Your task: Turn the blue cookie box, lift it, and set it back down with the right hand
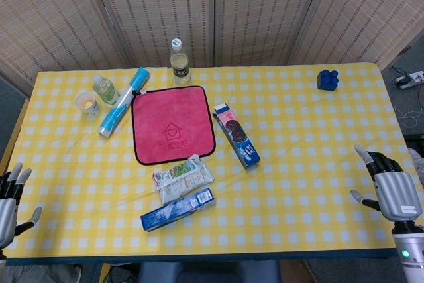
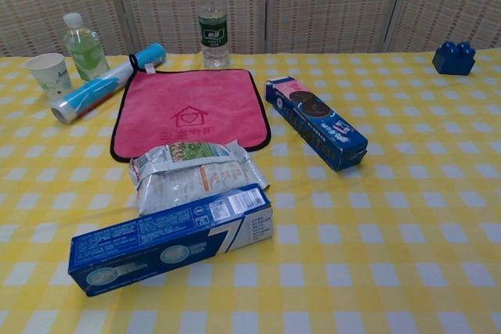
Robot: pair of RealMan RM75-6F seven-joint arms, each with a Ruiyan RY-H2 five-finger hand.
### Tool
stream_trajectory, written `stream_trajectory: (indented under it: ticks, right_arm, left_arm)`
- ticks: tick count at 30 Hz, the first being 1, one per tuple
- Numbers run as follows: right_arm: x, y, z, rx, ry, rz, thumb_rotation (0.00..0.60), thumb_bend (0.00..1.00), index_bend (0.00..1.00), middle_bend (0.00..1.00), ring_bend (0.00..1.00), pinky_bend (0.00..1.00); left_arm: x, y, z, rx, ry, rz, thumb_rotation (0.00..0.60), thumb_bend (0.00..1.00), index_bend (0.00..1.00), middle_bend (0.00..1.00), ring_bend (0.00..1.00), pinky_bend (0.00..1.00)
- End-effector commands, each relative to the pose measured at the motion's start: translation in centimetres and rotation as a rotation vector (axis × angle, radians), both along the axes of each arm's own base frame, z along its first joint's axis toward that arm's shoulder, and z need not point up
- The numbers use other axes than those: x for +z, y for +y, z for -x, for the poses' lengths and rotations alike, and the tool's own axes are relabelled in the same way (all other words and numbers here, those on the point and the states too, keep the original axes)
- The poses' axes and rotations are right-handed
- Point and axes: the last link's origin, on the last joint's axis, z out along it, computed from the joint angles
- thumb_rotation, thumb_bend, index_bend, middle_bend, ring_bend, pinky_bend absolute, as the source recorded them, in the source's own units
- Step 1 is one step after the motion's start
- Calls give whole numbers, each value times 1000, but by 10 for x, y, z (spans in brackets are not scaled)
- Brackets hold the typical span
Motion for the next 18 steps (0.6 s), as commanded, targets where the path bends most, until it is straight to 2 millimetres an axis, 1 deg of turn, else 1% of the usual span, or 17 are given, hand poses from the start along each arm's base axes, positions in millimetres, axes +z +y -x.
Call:
stream_trajectory:
  ticks: [1, 11, 13, 18]
  right_arm:
    - [0, 0, 0, 1, 3, -2, 600, 111, 100, 225, 175, 267]
    - [1, -2, -5, 18, 10, -19, 600, 122, 100, 225, 175, 267]
    - [0, -5, -8, 33, 20, -30, 600, 149, 100, 225, 175, 267]
    - [-3, -15, -22, 91, 34, -64, 600, 165, 100, 225, 176, 267]
  left_arm:
    - [-1, 0, 0, 0, -1, 1, 600, 321, 0, 0, 19, 11]
    - [0, 1, -2, -16, -12, -2, 600, 321, 0, 0, 19, 11]
    - [0, 1, -3, -18, -13, -5, 600, 321, 0, 0, 19, 11]
    - [-1, 1, -6, -27, -16, -5, 600, 321, 0, 0, 19, 11]
